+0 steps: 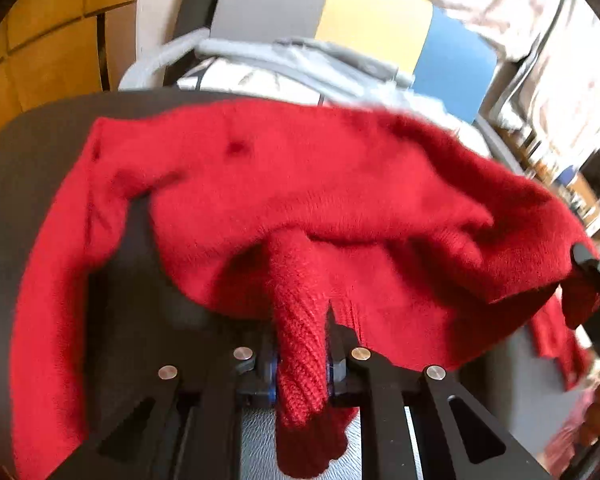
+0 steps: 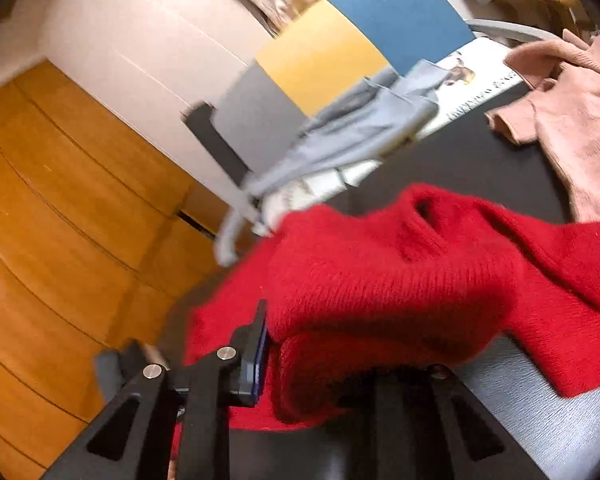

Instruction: Fold clothes

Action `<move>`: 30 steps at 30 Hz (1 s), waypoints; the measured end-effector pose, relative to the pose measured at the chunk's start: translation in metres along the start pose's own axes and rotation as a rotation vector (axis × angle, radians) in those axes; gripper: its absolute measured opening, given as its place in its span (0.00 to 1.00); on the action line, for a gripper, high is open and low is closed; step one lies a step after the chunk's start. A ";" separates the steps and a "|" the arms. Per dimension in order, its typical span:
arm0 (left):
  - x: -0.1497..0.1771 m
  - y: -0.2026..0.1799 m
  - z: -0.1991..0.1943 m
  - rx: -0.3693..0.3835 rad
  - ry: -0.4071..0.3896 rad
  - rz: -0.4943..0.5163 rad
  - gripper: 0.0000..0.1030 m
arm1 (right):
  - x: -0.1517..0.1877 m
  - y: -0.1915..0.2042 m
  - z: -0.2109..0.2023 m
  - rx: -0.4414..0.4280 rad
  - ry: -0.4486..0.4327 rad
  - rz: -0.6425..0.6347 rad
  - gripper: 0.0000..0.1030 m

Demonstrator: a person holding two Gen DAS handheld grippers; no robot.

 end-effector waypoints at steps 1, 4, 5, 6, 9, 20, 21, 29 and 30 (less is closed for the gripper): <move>-0.005 0.001 -0.016 0.028 -0.026 -0.004 0.15 | -0.004 0.008 -0.008 -0.036 -0.014 0.005 0.21; -0.018 0.015 -0.058 0.076 -0.102 -0.019 0.15 | -0.008 0.031 -0.031 -0.133 -0.047 0.016 0.21; -0.023 0.019 -0.071 0.091 -0.128 -0.024 0.15 | -0.007 0.037 -0.039 -0.168 -0.055 0.027 0.20; -0.024 0.026 -0.082 0.109 -0.137 -0.040 0.15 | -0.007 0.043 -0.046 -0.204 -0.063 0.037 0.20; -0.023 0.050 -0.110 0.158 -0.150 -0.090 0.15 | 0.006 0.056 -0.063 -0.292 -0.071 0.071 0.20; 0.083 0.102 -0.056 -0.068 0.099 -0.037 0.16 | 0.132 0.011 -0.048 -0.156 0.169 0.259 0.22; 0.096 0.102 -0.039 -0.101 0.151 -0.022 0.17 | 0.146 0.002 -0.040 -0.086 0.202 0.263 0.24; 0.102 0.087 -0.048 -0.162 0.095 0.063 0.57 | 0.169 -0.043 -0.049 0.081 0.231 0.417 0.36; 0.098 0.091 -0.054 -0.158 0.072 0.041 0.59 | 0.163 -0.038 -0.057 0.119 0.222 0.370 0.36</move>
Point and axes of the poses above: each gripper's, at about its wrist camera, not at the fingertips, and z roughly the way its jaws point, y to its left, x to its underside, the point moved 2 cm from there along z, roughly the way its jaws point, and after that the axes turned 1 degree about -y, right-handed, at the moved point
